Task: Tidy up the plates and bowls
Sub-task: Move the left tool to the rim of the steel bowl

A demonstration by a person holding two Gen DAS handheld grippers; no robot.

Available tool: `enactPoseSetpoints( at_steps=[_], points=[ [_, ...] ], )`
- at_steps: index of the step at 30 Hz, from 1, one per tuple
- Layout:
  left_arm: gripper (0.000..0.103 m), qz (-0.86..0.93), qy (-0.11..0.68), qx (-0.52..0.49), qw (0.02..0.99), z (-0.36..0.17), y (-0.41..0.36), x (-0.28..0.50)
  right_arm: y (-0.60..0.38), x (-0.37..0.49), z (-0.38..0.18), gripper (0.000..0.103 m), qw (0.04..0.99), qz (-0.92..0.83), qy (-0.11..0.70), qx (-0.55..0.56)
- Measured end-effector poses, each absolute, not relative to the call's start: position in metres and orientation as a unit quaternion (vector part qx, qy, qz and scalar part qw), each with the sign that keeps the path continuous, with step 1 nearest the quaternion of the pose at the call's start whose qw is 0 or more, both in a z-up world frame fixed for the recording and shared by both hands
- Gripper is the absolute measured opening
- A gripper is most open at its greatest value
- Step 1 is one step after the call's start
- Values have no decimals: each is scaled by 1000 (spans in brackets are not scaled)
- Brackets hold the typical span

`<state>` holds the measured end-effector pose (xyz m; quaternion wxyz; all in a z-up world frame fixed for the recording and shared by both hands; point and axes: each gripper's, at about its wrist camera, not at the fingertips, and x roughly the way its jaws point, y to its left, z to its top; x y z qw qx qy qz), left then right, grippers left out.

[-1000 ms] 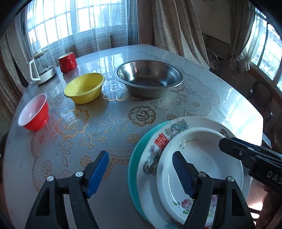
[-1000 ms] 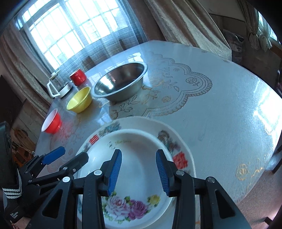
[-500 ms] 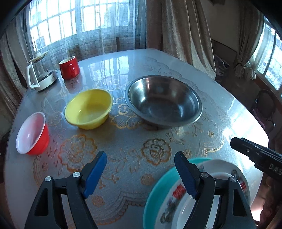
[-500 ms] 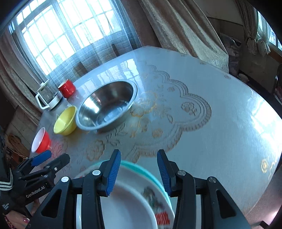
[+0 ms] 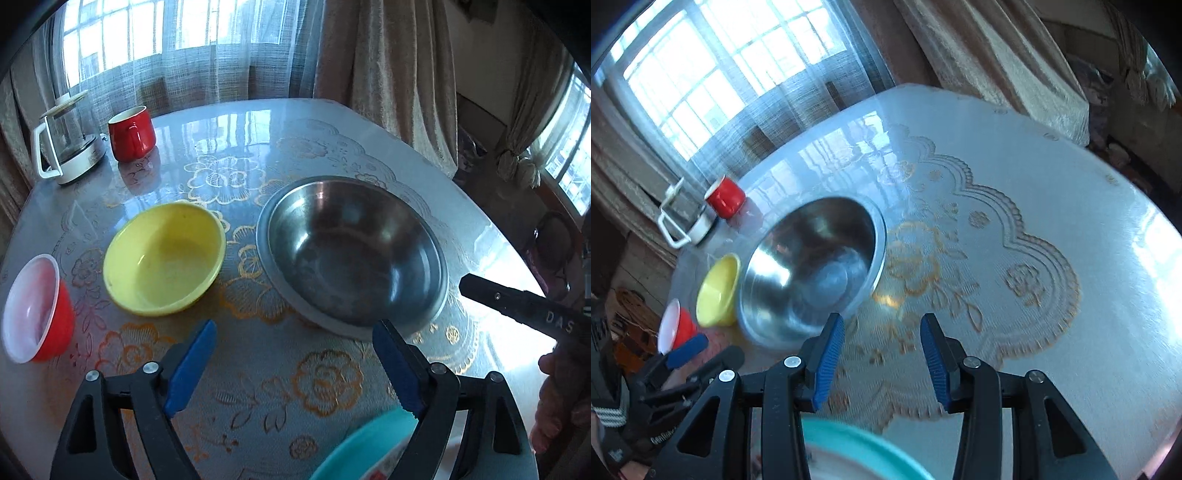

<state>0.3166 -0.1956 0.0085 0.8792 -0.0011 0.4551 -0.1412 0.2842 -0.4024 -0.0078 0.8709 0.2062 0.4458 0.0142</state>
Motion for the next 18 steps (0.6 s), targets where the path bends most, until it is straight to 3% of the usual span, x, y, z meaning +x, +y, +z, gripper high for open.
enactPoseSetpoints(
  at_steps=[18],
  points=[
    [87, -154, 478, -1, 865, -23, -209, 353, -405, 379, -51, 44, 842, 29, 484, 236]
  ],
)
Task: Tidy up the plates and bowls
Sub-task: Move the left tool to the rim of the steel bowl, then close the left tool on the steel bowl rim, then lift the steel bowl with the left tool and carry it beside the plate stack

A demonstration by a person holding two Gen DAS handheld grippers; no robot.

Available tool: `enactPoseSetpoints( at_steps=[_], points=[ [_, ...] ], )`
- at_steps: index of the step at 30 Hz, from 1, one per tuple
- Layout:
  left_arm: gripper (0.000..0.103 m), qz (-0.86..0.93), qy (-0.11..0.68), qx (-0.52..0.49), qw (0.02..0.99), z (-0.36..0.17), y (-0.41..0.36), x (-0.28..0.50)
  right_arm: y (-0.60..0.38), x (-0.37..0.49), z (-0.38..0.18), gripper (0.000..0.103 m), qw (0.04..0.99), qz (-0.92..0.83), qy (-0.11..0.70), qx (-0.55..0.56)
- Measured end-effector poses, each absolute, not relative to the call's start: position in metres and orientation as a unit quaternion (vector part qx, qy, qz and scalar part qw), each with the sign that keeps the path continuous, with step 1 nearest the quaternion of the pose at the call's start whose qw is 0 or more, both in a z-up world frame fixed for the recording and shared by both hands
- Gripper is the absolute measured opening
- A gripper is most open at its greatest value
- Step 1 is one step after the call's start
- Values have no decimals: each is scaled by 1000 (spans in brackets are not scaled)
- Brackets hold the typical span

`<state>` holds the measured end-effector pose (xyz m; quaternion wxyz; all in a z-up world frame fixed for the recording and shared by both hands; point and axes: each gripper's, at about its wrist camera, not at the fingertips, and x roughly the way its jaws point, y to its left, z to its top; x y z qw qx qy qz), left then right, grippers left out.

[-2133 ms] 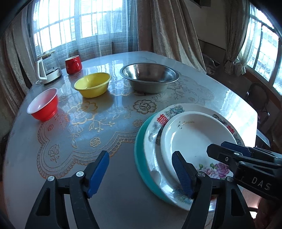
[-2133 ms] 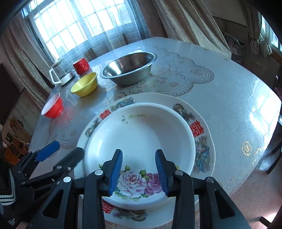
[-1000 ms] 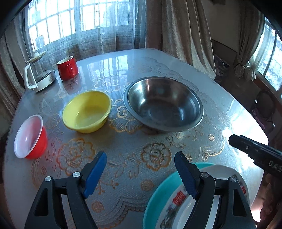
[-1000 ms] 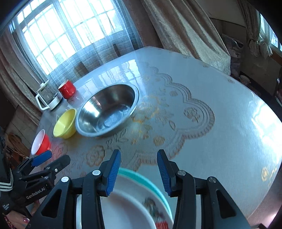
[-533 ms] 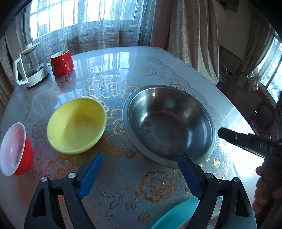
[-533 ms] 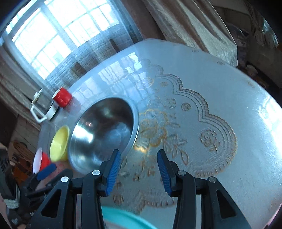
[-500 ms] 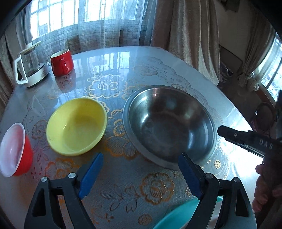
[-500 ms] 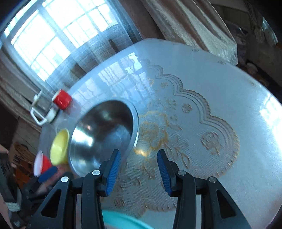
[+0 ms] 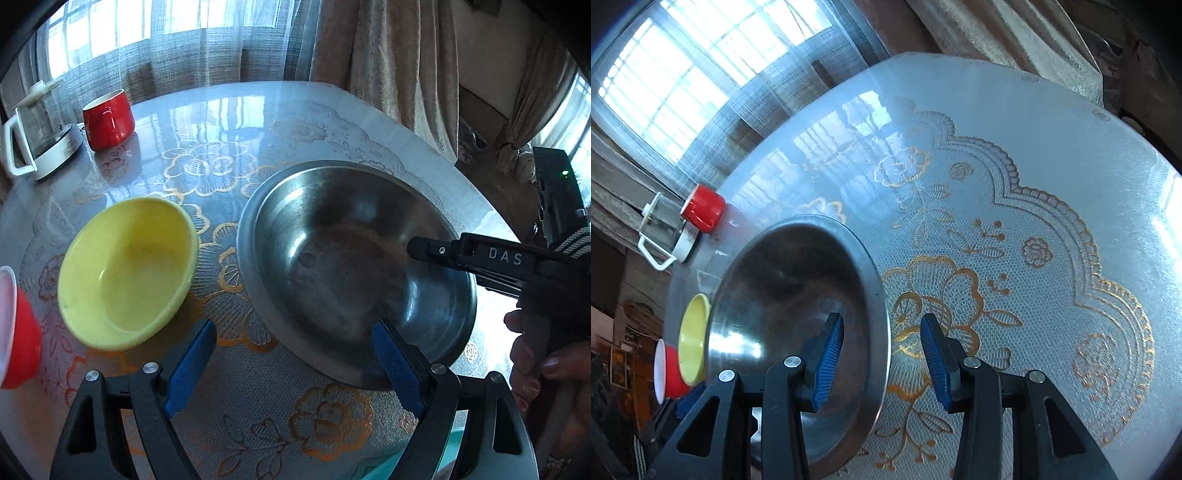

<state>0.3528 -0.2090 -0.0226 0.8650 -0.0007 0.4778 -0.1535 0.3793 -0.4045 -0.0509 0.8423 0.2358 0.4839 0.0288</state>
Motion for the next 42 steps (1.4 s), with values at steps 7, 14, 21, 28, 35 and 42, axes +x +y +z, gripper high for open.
enactPoseSetpoints(
  at_steps=[7, 14, 21, 28, 35, 42],
  points=[
    [69, -171, 466, -11, 868, -27, -211, 356, -404, 378, -58, 23, 841, 40, 485, 239],
    [42, -185, 439, 18, 879, -24, -222, 352, -393, 368, -55, 21, 843, 36, 497, 201],
    [40, -189, 424, 50, 884, -21, -226, 341, -383, 356, -51, 14, 846, 34, 504, 172],
    [37, -188, 417, 32, 889, -11, -214, 330, -376, 339, -45, 14, 848, 32, 503, 166],
    [37, -184, 391, 32, 901, 8, -203, 304, -373, 311, -28, 14, 857, 37, 486, 166],
    [37, -175, 364, 27, 914, 25, -187, 273, -365, 275, -6, 14, 868, 43, 467, 161]
  ],
)
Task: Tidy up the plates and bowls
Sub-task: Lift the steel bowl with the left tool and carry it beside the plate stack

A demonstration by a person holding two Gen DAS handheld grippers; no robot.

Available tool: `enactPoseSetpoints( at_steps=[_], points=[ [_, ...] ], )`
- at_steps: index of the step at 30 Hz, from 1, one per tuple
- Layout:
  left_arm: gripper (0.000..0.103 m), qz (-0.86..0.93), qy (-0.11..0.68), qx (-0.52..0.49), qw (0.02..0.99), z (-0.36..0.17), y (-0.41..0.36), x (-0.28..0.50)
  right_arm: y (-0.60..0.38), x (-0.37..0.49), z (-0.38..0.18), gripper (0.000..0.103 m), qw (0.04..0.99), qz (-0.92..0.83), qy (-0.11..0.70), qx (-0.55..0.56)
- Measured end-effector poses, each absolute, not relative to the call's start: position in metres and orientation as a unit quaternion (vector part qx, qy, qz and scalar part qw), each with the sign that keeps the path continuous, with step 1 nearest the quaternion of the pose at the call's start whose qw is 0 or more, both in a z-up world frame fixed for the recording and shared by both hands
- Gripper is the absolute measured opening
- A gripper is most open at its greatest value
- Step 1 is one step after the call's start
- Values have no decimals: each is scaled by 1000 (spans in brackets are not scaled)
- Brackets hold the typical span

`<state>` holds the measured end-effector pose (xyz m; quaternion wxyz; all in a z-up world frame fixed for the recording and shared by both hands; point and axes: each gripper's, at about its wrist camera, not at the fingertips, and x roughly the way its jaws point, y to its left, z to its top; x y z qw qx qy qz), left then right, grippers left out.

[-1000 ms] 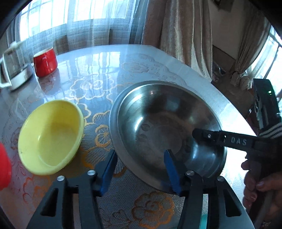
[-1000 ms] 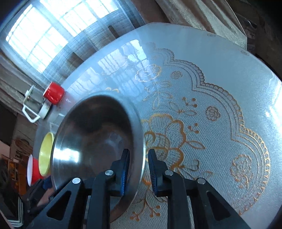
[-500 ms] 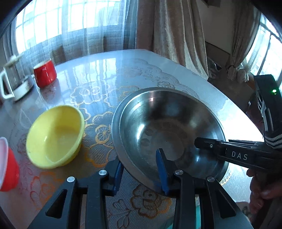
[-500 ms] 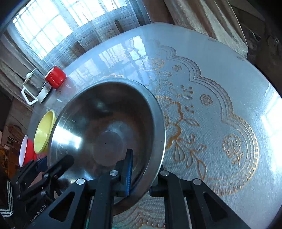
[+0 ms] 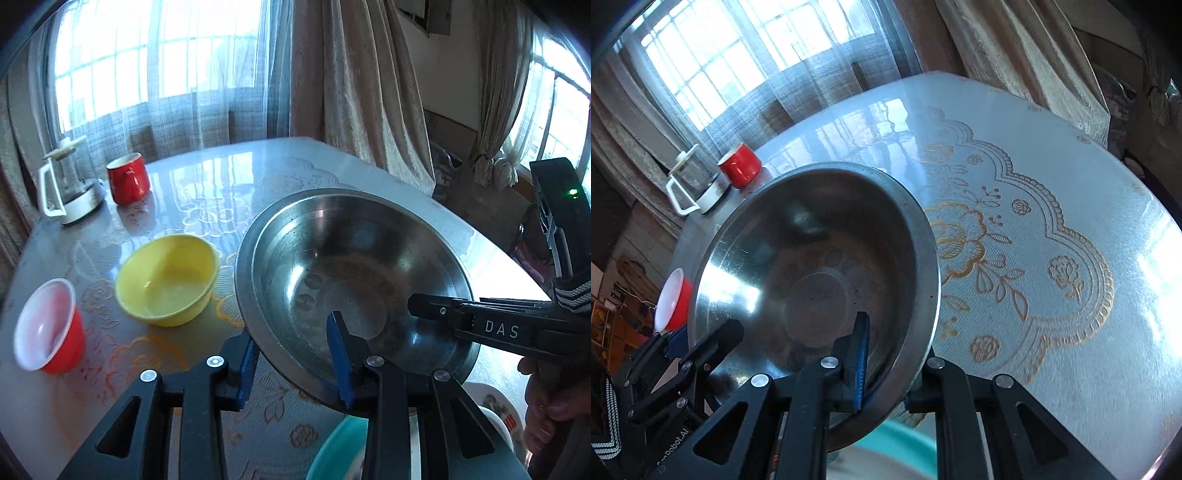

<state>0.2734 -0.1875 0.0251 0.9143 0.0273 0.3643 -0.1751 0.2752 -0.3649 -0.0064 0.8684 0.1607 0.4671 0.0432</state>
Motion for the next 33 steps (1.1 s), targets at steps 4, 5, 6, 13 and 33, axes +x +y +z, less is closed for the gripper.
enactPoseSetpoints(
  at_steps=[4, 5, 6, 13, 33],
  points=[
    [36, -171, 350, 25, 921, 34, -177, 254, -353, 256, 8, 14, 877, 47, 451, 157],
    [36, -168, 345, 23, 923, 38, -172, 247, -351, 252, 10, 14, 879, 48, 448, 157],
    [36, -166, 342, 22, 925, 40, -169, 242, -348, 247, 14, 14, 881, 49, 444, 157],
    [36, -152, 323, 20, 934, 47, -148, 208, -325, 226, 29, 14, 889, 65, 424, 159],
    [36, -115, 309, -7, 944, 47, -79, 125, -261, 159, 32, 14, 887, 116, 412, 172]
  ],
)
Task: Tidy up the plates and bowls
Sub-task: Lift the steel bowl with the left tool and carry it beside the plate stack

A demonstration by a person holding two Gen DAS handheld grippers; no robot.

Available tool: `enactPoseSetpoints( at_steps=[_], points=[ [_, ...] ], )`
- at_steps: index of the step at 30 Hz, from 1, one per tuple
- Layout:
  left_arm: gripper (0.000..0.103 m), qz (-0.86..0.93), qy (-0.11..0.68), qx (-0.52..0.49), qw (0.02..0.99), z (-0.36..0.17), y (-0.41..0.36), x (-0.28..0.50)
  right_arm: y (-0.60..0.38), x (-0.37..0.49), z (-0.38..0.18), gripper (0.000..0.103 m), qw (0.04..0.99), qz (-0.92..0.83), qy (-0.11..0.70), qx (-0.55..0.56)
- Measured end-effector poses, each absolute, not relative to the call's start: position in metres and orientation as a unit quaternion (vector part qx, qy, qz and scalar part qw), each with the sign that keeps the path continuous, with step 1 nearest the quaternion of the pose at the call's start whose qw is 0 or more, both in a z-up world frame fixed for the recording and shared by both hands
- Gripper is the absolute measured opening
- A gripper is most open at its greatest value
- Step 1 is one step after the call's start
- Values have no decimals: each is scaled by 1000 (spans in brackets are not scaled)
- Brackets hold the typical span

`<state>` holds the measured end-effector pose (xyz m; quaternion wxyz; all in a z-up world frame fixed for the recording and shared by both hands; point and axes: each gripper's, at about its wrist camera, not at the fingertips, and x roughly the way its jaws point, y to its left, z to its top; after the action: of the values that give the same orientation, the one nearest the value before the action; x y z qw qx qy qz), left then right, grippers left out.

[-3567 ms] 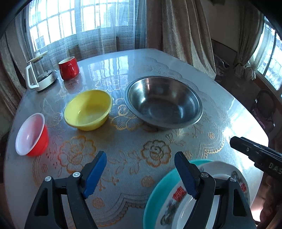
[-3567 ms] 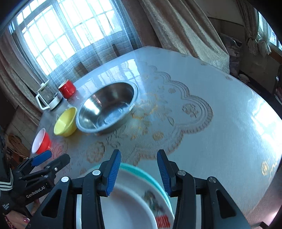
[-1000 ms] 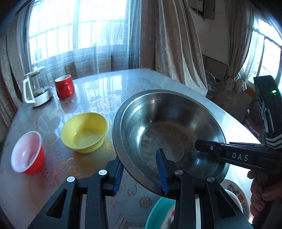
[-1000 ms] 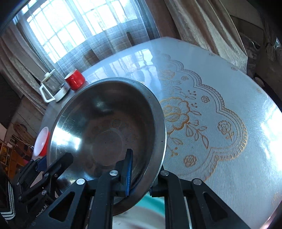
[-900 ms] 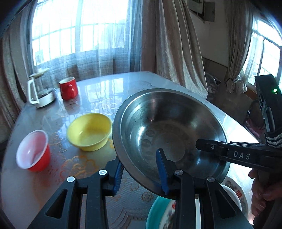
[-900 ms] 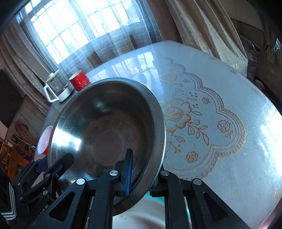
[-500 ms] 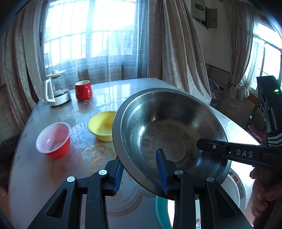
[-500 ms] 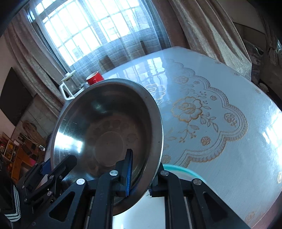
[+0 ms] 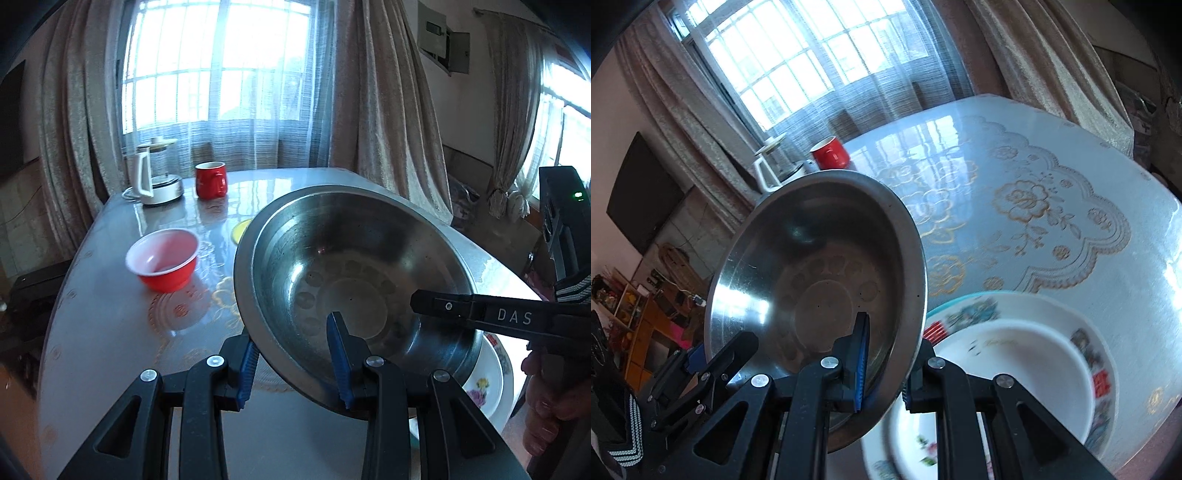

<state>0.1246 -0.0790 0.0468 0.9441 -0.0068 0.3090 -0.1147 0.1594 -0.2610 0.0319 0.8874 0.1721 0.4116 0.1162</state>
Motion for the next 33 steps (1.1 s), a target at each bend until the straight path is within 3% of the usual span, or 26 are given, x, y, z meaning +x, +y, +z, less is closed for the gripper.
enactPoseSetpoints(
  at_steps=[33],
  points=[
    [36, -23, 355, -12, 935, 6, -22, 87, -187, 157, -9, 18, 847, 182, 477, 148]
  ],
)
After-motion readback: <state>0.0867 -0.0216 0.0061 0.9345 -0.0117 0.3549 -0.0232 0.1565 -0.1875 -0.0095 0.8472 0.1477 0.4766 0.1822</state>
